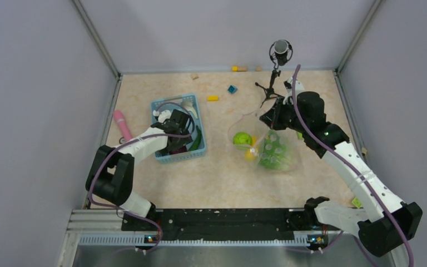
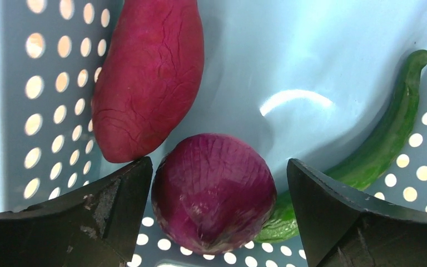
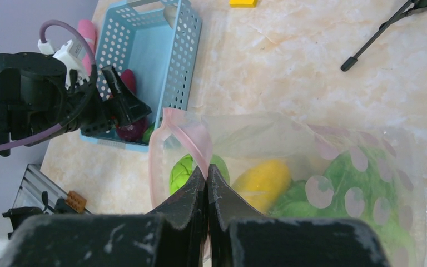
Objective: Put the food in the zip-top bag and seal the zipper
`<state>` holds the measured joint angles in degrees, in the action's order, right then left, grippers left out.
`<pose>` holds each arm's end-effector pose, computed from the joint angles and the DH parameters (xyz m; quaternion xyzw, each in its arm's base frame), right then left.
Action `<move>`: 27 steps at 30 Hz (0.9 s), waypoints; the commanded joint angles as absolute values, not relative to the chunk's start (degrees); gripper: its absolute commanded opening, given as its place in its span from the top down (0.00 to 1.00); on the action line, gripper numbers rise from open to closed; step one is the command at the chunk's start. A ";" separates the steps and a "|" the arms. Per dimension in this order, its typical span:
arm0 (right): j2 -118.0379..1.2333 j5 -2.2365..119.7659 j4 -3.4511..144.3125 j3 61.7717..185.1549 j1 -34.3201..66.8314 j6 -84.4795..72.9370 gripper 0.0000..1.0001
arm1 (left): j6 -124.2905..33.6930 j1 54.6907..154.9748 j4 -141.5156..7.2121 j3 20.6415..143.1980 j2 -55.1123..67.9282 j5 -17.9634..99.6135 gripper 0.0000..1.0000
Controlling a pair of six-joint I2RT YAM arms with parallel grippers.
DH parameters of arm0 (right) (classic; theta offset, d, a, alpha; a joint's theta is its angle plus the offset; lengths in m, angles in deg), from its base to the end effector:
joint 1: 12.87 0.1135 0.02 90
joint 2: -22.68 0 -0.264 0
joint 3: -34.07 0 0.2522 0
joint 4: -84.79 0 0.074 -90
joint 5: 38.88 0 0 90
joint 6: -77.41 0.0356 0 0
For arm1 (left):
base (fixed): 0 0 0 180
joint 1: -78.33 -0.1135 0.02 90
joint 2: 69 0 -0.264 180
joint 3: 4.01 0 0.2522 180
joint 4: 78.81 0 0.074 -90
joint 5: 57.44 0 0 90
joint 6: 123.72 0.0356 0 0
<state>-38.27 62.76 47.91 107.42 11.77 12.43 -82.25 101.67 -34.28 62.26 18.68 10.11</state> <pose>0.2126 0.1054 0.3533 -0.0521 0.8368 0.3035 0.4528 0.2695 -0.1015 0.1876 -0.2488 0.9274 0.0342 0.2773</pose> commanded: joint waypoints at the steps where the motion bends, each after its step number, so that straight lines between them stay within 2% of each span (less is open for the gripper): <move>1: -38.04 61.76 48.98 107.92 12.05 11.33 1.00 | -82.17 101.45 -37.25 63.72 20.74 10.84 0.05; 11: -37.59 60.73 49.02 107.74 12.01 11.23 1.00 | -80.43 101.45 -41.16 64.71 23.07 14.68 0.16; 21: -37.10 60.54 49.05 107.68 12.01 11.35 1.00 | -78.51 101.40 -40.15 65.73 20.79 17.40 0.52; 27: -36.85 60.61 49.03 107.62 12.00 11.42 1.00 | -77.39 101.45 -40.09 66.52 17.90 17.76 0.68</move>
